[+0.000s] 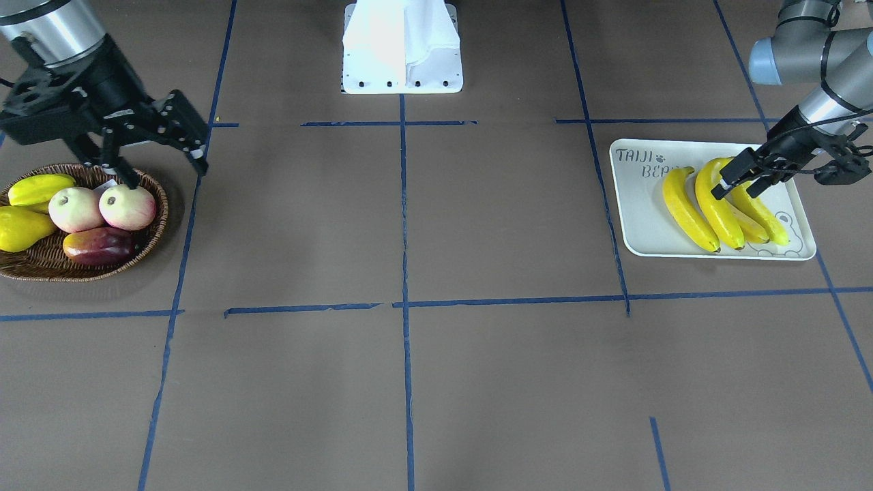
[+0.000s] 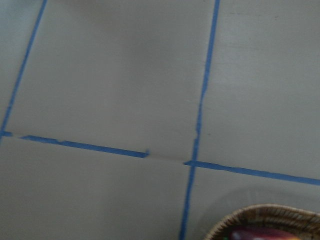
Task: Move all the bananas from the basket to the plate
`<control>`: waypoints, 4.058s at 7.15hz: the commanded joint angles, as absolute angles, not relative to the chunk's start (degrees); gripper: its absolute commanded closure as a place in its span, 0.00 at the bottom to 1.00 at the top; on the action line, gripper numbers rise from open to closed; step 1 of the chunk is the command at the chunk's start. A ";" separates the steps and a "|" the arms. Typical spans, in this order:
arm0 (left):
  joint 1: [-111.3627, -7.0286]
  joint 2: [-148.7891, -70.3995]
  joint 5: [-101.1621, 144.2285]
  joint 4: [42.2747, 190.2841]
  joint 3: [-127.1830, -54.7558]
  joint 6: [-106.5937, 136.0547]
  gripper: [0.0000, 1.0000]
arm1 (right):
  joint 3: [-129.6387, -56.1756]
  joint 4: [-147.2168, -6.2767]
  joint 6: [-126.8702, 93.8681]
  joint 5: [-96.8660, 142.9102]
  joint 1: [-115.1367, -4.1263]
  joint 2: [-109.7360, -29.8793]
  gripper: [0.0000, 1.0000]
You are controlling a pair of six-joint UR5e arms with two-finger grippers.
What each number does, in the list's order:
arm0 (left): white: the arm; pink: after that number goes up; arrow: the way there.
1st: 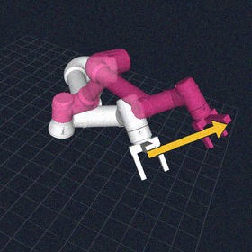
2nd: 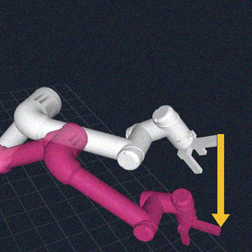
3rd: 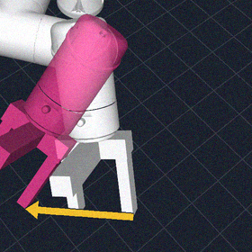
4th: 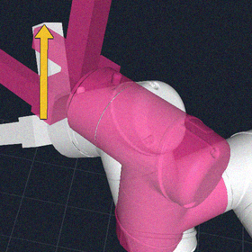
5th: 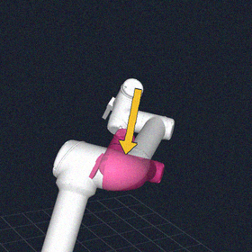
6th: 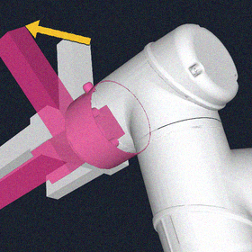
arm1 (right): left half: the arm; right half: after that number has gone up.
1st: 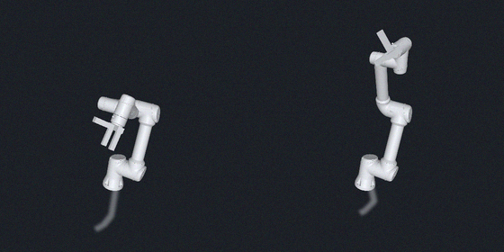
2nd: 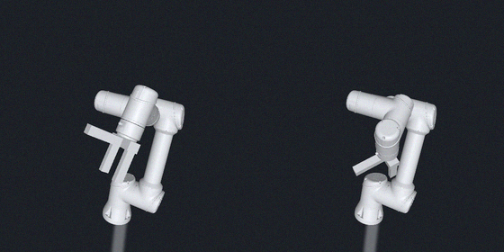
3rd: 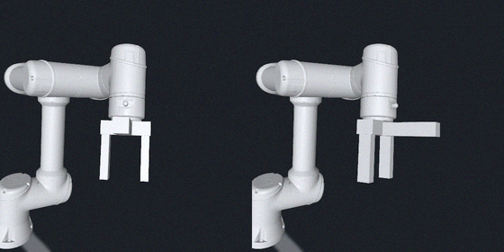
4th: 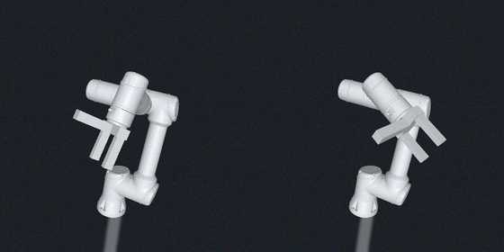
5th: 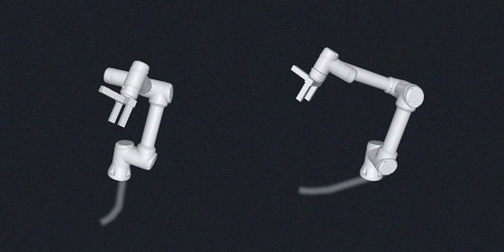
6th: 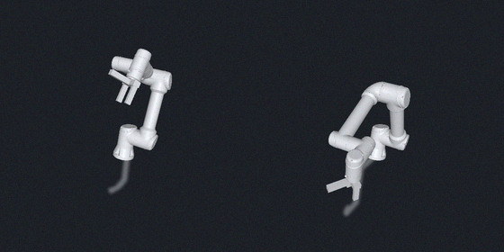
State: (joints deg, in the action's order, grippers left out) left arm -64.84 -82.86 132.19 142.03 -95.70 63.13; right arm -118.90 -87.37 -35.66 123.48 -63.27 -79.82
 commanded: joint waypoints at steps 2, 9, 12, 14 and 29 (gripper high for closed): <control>-72.74 -82.71 134.19 136.09 -94.31 46.56 0.00 | -109.46 -87.27 -11.59 132.86 -77.47 -85.33 0.00; -86.66 -83.41 140.09 98.63 -94.39 6.95 0.00 | -102.66 -86.39 2.81 133.16 -87.89 -94.66 0.00; -91.89 -83.93 139.66 85.07 -94.31 -12.22 0.00 | -100.29 -86.84 2.64 134.81 -87.98 -94.40 0.00; -94.04 -85.52 139.66 81.47 -94.40 -13.98 0.00 | -98.62 -87.79 2.64 138.67 -89.20 -94.57 0.00; -93.96 -85.61 139.75 82.09 -94.13 -11.25 0.00 | -98.96 -92.11 3.78 137.72 -94.48 -98.00 0.00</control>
State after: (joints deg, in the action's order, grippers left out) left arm -93.96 -85.67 139.75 82.02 -94.13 -11.18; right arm -98.92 -92.11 3.78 137.63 -94.48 -97.86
